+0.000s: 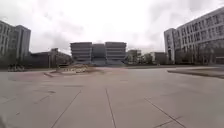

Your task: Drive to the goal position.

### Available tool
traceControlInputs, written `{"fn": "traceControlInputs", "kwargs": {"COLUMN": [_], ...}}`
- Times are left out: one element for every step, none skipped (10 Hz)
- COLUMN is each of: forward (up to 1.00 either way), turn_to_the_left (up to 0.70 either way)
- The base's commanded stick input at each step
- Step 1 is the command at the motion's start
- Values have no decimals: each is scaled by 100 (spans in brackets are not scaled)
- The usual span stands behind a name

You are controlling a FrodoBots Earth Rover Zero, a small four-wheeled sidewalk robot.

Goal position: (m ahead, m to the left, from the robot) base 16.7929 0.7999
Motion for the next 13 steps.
{"fn": "traceControlInputs", "kwargs": {"forward": [70, 70, 70, 70, 70, 70, 70, 70, 70, 70, 70, 70, 70], "turn_to_the_left": [2, 2, 2, 2, 2, 2, 2, 2, 2, 2, 2, 2, 2]}}
